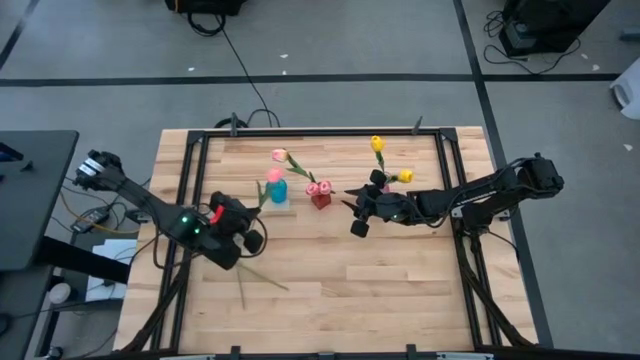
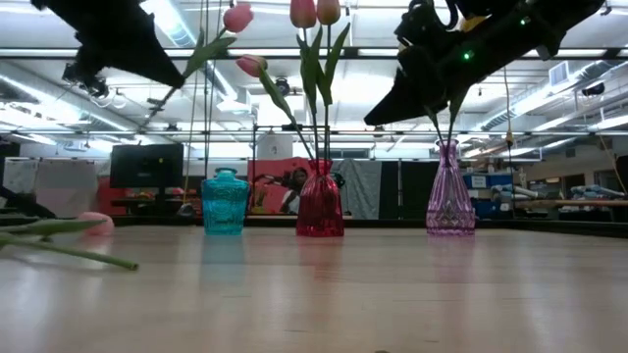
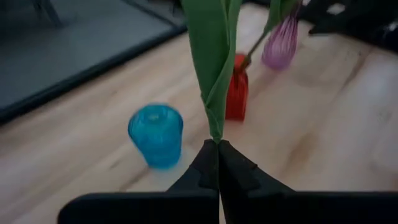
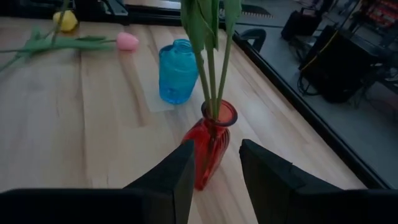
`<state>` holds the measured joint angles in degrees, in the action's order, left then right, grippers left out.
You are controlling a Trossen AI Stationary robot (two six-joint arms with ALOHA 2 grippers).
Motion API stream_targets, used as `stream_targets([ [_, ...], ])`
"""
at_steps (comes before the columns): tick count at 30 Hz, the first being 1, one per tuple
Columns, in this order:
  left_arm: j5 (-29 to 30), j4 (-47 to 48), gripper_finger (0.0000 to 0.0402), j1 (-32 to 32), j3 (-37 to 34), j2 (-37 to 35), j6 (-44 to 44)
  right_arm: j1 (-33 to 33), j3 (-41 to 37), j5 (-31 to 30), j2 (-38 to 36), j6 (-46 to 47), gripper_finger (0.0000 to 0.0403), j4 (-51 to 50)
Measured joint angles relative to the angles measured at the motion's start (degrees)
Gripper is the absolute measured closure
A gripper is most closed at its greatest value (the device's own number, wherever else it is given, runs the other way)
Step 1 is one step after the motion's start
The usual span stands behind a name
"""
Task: Sort flowers into vase by color
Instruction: Put the right light pink flower into the blue vase
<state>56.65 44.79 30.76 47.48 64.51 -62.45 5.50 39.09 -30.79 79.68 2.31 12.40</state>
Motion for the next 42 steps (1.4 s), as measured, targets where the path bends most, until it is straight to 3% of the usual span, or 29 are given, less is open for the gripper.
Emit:
stream_targets([
  [6, 6.8, -14.4, 0.0401, 0.1, -9.8, -4.1, 7.6, 0.0, 0.0, 0.2, 0.0, -1.1, 0.0263, 0.5],
  [13, 4.5, -36.7, 0.0401, -3.4, -22.5, -14.1, 21.3, -0.4, 0.0, 0.4, 0.0, -2.6, 0.0263, 4.4],
  [19, -3.2, -46.9, 0.0401, -10.6, -24.8, -19.9, 37.4, -0.4, 0.0, 0.4, 0.0, -3.1, 0.0264, 4.6],
  [28, -11.7, -58.8, 0.0401, -19.9, -22.9, -20.4, 57.3, -0.9, 0.0, 0.4, 0.0, -3.6, 0.0264, 4.8],
  [38, -30.9, -66.1, 0.0401, -35.0, -22.8, -21.0, 60.6, -1.2, 0.0, 0.5, 0.0, -3.4, 0.0264, 4.7],
  [42, -36.1, -68.7, 0.0401, -39.1, -22.8, -21.0, 60.7, -1.2, 0.0, 0.5, 0.0, -3.4, 0.0264, 4.7],
])
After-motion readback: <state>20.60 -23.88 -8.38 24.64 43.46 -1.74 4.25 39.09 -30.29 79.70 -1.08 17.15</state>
